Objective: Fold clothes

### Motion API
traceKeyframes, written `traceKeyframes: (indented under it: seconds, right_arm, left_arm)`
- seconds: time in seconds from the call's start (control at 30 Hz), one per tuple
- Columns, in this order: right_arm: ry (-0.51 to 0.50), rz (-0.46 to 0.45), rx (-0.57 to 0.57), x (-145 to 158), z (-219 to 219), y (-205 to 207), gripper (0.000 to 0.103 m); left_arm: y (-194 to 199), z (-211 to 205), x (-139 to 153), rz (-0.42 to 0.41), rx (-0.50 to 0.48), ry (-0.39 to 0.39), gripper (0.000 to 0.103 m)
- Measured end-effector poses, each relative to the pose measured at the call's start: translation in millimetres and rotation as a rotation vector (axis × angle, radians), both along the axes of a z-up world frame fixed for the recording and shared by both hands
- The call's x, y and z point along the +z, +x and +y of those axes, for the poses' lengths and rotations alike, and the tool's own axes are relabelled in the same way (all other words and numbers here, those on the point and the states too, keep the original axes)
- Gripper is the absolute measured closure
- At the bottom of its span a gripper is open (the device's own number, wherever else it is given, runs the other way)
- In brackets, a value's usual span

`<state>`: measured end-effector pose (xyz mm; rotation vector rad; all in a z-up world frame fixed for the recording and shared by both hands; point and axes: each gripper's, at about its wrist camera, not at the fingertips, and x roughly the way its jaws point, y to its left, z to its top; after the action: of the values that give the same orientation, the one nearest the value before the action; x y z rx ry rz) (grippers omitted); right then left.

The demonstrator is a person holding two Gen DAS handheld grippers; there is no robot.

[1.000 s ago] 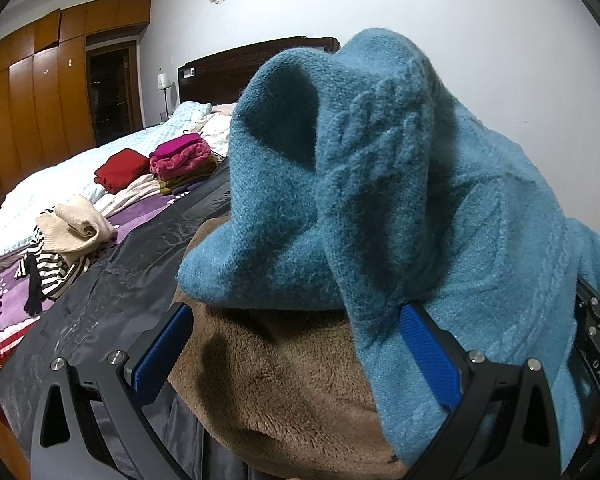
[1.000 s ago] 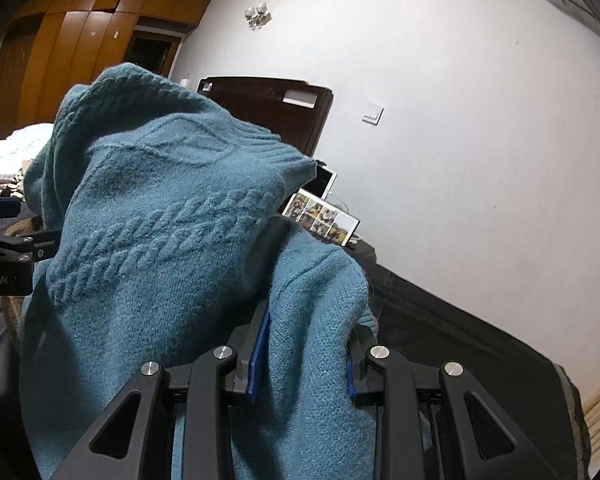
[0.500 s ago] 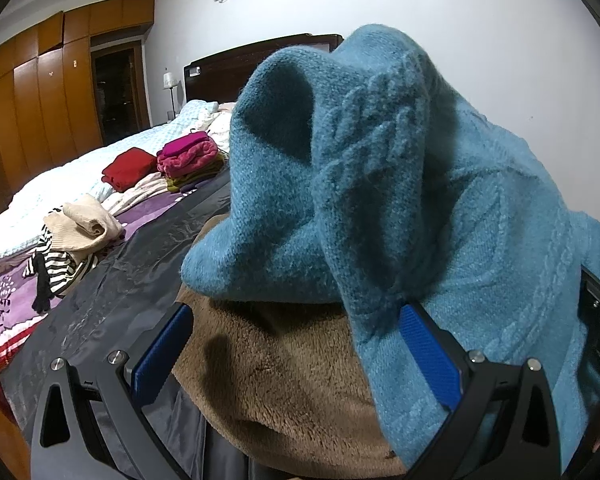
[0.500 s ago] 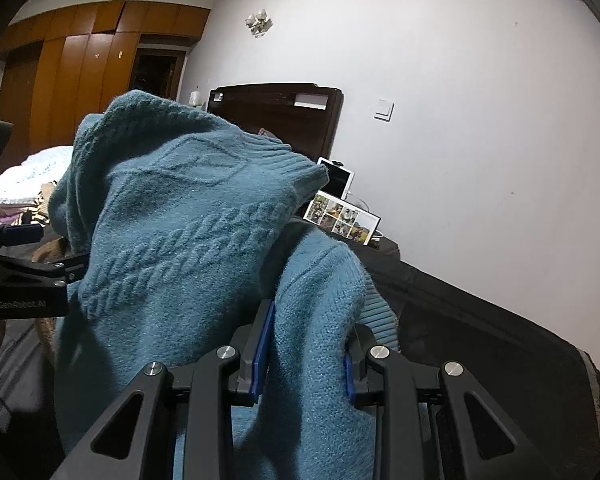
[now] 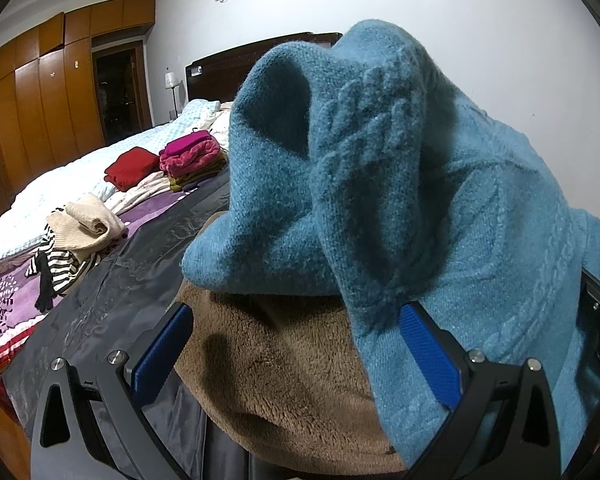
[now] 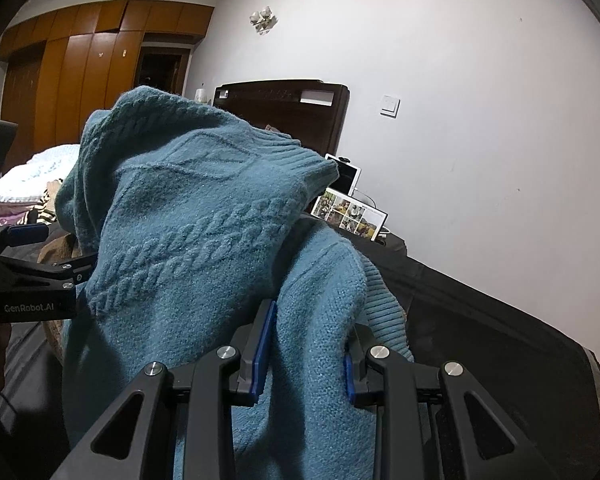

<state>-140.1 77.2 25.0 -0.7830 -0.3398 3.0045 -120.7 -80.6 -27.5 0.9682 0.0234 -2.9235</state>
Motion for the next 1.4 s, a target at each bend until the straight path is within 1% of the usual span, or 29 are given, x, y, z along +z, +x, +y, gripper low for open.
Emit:
traceKeyframes:
  seconds: [0.4,0.8,0.93,1.07,1.13,1.2,1.3,1.4]
  right_arm:
    - [-0.012,-0.015,0.005,1,2,1,0.073]
    - [0.003,-0.053,-0.014,-11,2,-4,0.073]
    - [-0.011,-0.059,-0.009,-15,2,-5,0.073]
    - [-0.022,-0.086,-0.007,-18,2,-9,0.073]
    - [-0.033,-0.104,-0.007,-20,3,-12,0.073]
    - [-0.067,-0.123,-0.013,-21,7,-16,0.073]
    - [-0.064,-0.112,-0.016,-21,7,-17,0.073]
    - [-0.004,-0.083,-0.036,-22,-1,-14,0.073]
  left_arm:
    - [0,-2,-2,0.003,-0.001,0.003,0.000]
    - [0,-2,-3,0.010,0.001,0.003,0.000]
    - [0,2,-3,0.024,0.006,-0.019,0.000]
    - [0,6,-5,0.040,0.006,-0.036,0.000]
    - [-1,5,-6,0.043,0.002,-0.032,0.000]
    - [-2,4,-7,0.042,-0.003,-0.022,0.000]
    - [-3,2,-8,0.042,-0.009,-0.009,0.000]
    - [-4,2,-8,0.044,-0.011,-0.008,0.000]
